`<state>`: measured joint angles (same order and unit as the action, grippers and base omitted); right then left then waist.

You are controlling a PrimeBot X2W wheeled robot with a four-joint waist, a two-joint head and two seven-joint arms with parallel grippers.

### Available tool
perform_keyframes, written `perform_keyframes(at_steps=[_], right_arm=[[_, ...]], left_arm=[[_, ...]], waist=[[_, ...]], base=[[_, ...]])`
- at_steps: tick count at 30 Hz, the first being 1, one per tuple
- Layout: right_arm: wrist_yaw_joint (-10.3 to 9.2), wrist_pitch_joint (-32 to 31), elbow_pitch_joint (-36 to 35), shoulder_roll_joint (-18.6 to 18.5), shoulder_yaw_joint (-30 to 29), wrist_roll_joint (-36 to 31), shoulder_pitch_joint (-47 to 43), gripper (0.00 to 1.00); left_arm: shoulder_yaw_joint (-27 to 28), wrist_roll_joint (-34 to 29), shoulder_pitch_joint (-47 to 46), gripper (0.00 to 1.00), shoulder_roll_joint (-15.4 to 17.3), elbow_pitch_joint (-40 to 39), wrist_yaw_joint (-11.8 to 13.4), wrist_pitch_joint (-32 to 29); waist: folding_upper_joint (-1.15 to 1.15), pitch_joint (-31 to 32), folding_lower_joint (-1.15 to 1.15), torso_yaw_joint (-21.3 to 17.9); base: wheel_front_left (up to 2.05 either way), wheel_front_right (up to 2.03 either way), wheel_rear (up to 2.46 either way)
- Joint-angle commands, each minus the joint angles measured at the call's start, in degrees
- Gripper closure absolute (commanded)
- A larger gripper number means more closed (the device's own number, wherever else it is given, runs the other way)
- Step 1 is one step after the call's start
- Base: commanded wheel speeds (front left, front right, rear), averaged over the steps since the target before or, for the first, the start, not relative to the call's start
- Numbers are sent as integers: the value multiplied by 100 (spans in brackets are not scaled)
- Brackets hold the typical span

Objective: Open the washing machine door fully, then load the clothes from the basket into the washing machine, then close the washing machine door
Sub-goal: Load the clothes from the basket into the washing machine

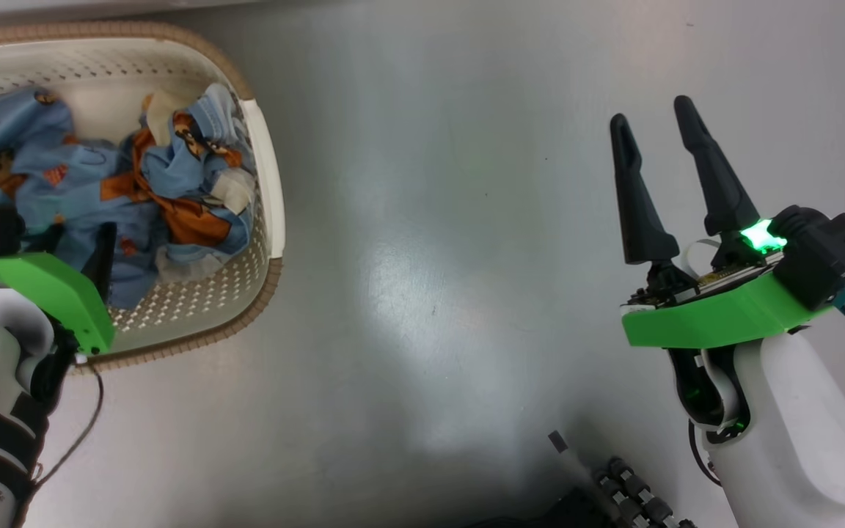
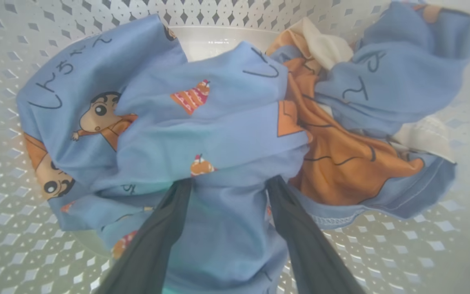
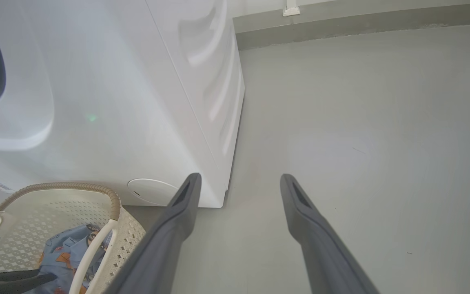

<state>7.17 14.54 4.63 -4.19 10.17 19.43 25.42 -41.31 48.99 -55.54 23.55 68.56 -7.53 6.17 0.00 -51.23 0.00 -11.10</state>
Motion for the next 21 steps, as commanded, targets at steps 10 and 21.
perform_keyframes(at_steps=[10,21], right_arm=[[32,46,-58,39,137,-73,-176,0],[32,46,125,-39,119,24,-305,0]], left_arm=[[-188,496,172,100,224,-196,4,122],[-187,1075,732,100,76,-275,4,782]], waist=[[0,270,0,75],[0,1231,0,311]], base=[[0,0,0],[0,0,0]])
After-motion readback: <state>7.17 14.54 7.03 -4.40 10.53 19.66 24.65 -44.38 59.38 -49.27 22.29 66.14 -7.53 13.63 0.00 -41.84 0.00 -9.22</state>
